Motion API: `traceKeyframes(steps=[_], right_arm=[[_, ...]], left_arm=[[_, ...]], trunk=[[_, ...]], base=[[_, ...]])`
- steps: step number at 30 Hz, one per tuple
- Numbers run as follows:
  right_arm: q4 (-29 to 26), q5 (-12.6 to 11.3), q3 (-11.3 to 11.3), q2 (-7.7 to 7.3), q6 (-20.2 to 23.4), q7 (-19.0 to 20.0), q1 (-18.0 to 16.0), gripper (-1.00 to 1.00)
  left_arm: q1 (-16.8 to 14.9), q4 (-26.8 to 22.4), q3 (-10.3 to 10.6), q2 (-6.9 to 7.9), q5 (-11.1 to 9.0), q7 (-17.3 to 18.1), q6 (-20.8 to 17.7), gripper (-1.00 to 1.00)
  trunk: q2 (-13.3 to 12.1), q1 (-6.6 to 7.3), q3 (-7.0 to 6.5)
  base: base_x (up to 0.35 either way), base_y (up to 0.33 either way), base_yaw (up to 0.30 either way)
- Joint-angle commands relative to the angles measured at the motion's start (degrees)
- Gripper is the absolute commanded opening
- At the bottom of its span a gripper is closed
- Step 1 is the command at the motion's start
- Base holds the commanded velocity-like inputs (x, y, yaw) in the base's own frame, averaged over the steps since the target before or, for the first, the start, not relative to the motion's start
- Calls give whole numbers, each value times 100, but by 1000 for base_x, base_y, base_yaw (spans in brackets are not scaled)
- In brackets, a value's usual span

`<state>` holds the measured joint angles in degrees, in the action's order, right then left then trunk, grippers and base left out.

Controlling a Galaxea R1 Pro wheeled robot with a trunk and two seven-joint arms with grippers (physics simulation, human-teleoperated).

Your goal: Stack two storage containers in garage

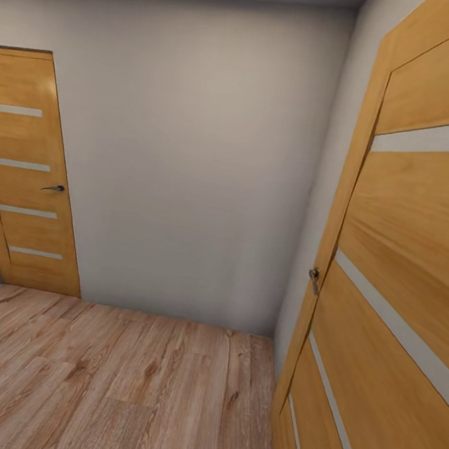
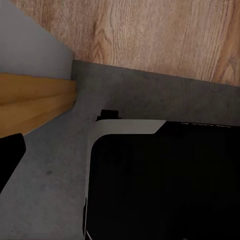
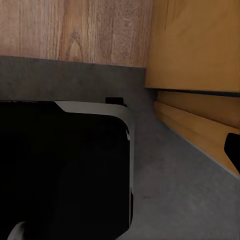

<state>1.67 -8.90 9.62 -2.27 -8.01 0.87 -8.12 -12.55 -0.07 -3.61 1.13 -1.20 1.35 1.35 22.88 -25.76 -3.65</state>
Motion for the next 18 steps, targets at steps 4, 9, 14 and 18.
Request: traceKeyframes(steps=[4, 9, 14, 18], right_arm=[[18, -59, 49, 3, -38, 9, -5, 100], [18, -55, 49, 2, -38, 9, -5, 100], [18, -55, 49, -3, -45, 9, -5, 100], [18, -55, 49, -5, -38, 9, -5, 100]], left_arm=[[-2, 7, -34, 1, -12, 14, 14, 100], [-2, 7, -34, 1, -12, 14, 14, 100], [-2, 7, -34, 0, -20, 14, 8, 100], [-2, 7, -34, 1, -21, 14, 6, 100]], trunk=[[4, -2, 2], [4, -2, 2], [4, -2, 2], [4, -2, 2]], base=[[0, 0, 0], [0, 0, 0], [93, 0, 0], [275, 0, 0]])
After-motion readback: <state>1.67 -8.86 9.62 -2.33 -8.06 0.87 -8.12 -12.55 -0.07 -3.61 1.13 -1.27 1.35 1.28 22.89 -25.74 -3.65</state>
